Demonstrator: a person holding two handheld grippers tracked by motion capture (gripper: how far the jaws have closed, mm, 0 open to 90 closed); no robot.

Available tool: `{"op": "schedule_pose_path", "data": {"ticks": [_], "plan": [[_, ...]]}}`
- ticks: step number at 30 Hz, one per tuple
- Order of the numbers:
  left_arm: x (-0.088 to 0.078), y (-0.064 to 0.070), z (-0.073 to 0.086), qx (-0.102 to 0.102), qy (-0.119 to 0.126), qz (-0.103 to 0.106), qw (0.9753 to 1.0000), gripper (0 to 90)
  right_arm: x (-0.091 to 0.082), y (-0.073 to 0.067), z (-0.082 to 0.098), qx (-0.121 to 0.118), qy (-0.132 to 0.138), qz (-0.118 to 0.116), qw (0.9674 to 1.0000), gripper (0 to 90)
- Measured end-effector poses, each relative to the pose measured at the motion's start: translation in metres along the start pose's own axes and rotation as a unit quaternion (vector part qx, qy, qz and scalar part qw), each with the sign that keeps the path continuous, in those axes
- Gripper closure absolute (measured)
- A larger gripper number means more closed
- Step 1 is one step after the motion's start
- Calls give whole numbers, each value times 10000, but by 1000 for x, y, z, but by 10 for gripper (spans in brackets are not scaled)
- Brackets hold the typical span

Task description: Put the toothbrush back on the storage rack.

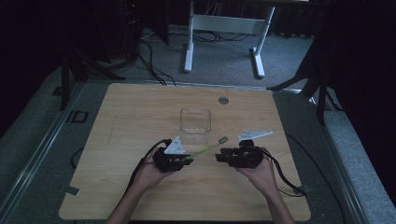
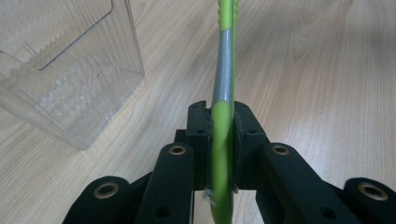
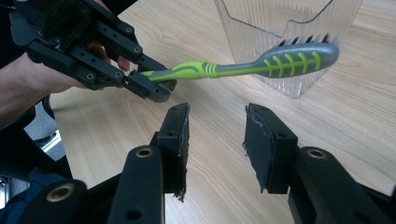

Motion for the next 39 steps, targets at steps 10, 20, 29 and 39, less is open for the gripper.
{"op": "schedule_pose_path", "data": {"ticks": [10, 20, 29, 39], "plan": [[-1, 0, -2, -64, 64, 2, 10000, 802, 0, -1, -5, 67, 338, -97, 9994, 609], [-2, 2, -8, -111, 221, 29, 9997, 802, 0, 0, -7, 139, 463, -154, 9987, 611], [-3, 7, -13, -141, 336, 76, 9993, 802, 0, 0, -11, 183, 680, -228, 9973, 611], [-1, 10, -14, -135, 374, 150, 9991, 801, 2, 1, -14, 242, 892, -325, 9952, 610]]}}
Point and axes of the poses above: each handheld gripper's, and its own axes: x roughly forward along the jaws, z roughly out of its underside, y roughly to its right, the point moved 5 cm from there along x, roughly forward along the jaws, and after that the axes turned 13 degrees about -z, right-handed, at the moved point
